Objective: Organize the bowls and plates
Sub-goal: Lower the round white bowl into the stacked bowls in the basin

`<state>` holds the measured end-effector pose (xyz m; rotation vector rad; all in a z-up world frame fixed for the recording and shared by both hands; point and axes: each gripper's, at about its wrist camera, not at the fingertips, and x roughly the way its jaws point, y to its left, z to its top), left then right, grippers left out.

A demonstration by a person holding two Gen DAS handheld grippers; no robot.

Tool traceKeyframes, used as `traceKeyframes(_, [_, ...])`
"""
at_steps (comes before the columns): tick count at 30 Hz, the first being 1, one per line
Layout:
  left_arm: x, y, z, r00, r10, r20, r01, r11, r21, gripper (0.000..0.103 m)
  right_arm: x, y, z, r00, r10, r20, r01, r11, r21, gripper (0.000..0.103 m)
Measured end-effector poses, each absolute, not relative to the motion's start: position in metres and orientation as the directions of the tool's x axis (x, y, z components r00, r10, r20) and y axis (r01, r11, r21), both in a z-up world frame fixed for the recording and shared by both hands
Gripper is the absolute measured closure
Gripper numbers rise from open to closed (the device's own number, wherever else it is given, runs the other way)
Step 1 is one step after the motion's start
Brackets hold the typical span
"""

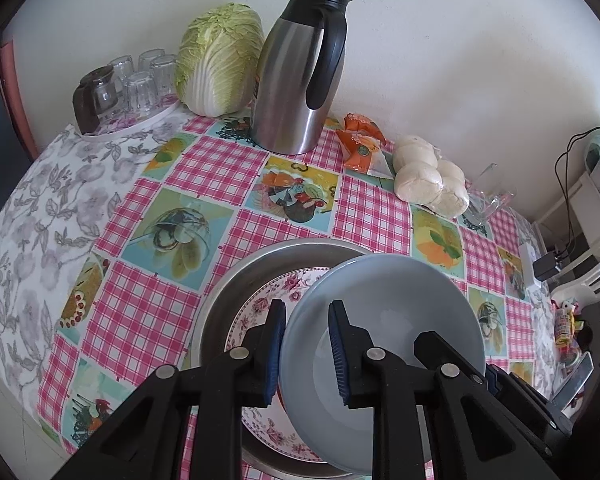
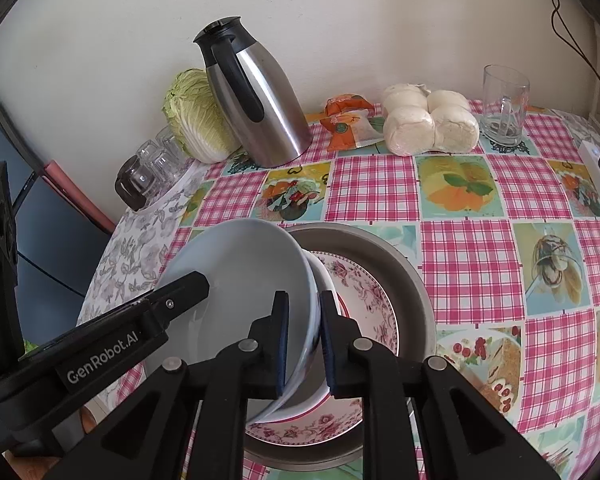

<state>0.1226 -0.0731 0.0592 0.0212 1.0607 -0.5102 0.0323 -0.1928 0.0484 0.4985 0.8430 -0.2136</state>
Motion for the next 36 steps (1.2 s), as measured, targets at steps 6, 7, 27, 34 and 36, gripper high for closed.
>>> traceKeyframes(6, [0.122, -0.067, 0.066, 0.407, -0.397, -0.822, 0.406, 0.885, -0.227, 0.077, 0.032, -0.191, 0.05, 0.656, 0.013, -0.755, 0.366, 0.869, 0.333, 0.085])
traceKeyframes(7, [0.122, -0.067, 0.067, 0.409, -0.397, -0.821, 0.407, 0.885, -0.226, 0.077, 0.032, -0.191, 0.052, 0.657, 0.011, -0.753, 0.366, 0.87, 0.332, 0.085])
traceKeyframes(27, [0.121, -0.069, 0.061, 0.435, -0.36, -0.825, 0.409, 0.895, -0.175, 0.078, 0.021, -0.208, 0.057, 0.67, -0.058, -0.74, 0.423, 0.849, 0.317, 0.069])
traceKeyframes(34, [0.121, -0.063, 0.068, 0.438, -0.376, -0.816, 0.402, 0.894, -0.197, 0.077, 0.024, -0.211, 0.046, 0.659, -0.025, -0.752, 0.42, 0.842, 0.34, 0.069])
traceKeyframes(36, [0.119, -0.062, 0.07, 0.441, -0.377, -0.815, 0.398, 0.896, -0.199, 0.077, 0.024, -0.211, 0.042, 0.651, -0.016, -0.759, 0.424, 0.837, 0.346, 0.069])
